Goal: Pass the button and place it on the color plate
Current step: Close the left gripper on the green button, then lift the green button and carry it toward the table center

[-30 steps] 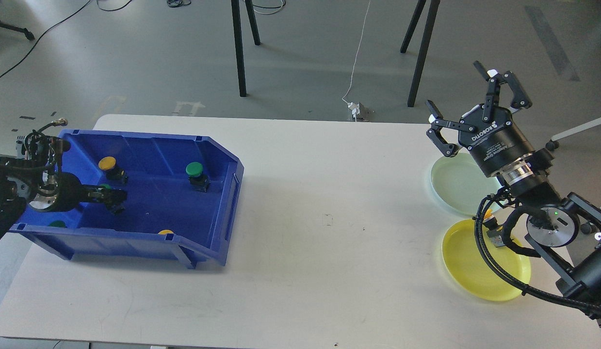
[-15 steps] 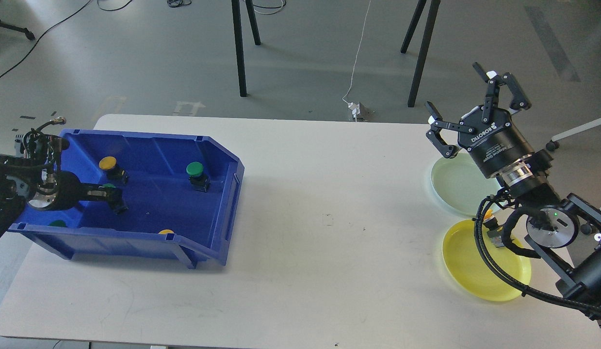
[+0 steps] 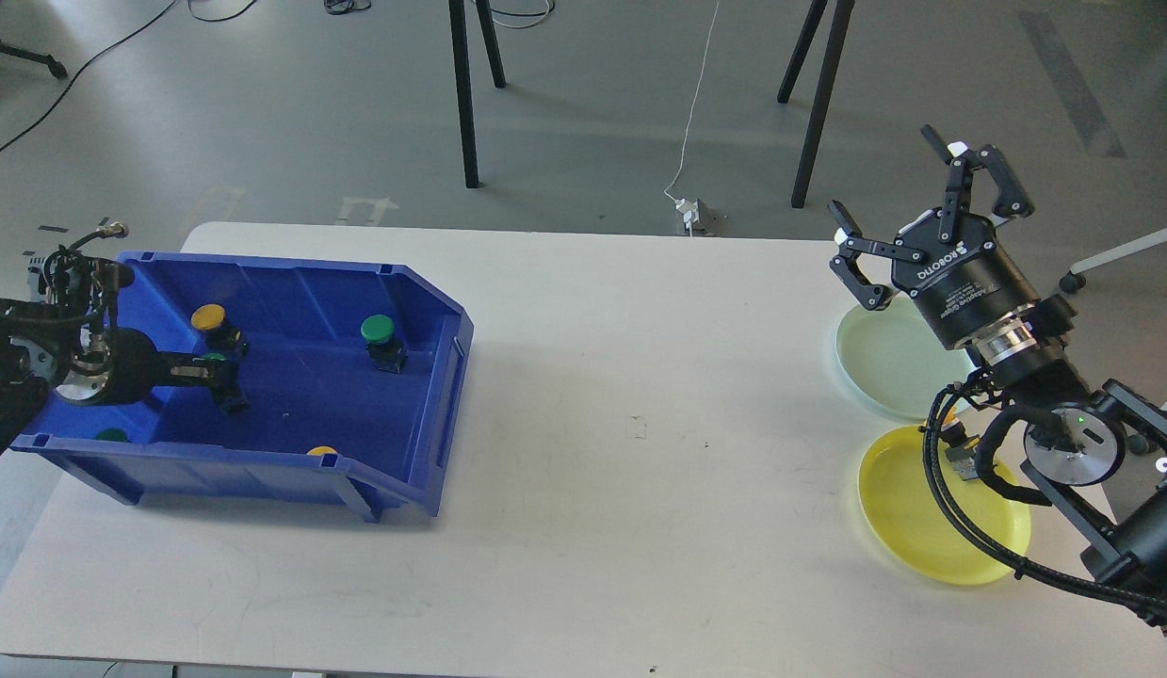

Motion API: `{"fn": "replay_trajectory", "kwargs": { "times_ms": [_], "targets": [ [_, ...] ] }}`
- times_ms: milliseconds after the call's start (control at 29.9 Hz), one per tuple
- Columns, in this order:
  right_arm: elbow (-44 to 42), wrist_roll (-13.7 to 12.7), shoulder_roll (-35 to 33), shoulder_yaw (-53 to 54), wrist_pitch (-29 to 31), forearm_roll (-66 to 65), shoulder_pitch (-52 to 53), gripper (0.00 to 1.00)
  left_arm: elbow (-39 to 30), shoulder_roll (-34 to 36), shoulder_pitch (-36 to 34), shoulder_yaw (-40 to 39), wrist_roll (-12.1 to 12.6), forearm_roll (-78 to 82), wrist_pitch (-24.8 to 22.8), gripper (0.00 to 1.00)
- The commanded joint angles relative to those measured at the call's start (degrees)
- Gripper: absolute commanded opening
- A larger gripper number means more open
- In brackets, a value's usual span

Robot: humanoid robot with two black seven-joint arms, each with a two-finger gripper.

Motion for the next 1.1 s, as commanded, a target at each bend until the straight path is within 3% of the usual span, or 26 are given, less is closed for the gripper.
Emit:
{"fn": "replay_trajectory", "kwargs": {
  "times_ms": [0,267,501,602,769,902,1069],
  "targets": [
    [0.0,0.0,0.0,0.0,0.0,0.0,-0.4,0.99,-8.8,6.2,-0.3,-0.8,0.0,-1.0,0.0,0.09],
    [0.0,-0.1,-0.2,0.0,0.0,-0.8,-0.5,0.99,-35.8,24.9,0.6,-0.4,0.0,-20.5,0.0,0.1],
    [2.5,-0.3,-2.5,-0.8,-0.2,-5.2,0.1,0.99,-49.9,30.6,-0.5,-2.9,0.0,-36.6,0.0,0.1],
    [4.7,-0.4,-3.2,-2.6,-0.6,-5.4,0.2,0.99,-52.4,28.6,-0.5,-6.4,0.0,-41.1,0.0,0.1],
    [7.7,-0.3,-2.9,-9.6,-1.1,-5.6,-0.4,0.99,-52.4,16.4,-0.5,-8.5,0.0,-46.8,0.0,0.1],
    [8.0,-0.4,-1.8,-11.4,-1.1,-5.7,-0.5,0.99,-48.8,7.9,-0.2,-8.5,0.0,-50.8,0.0,0.1],
    [8.4,-0.3,2.1,-16.5,-1.1,-5.7,1.4,0.99,-43.7,2.6,0.3,-8.0,0.0,-50.7,0.0,0.1]
  ]
}}
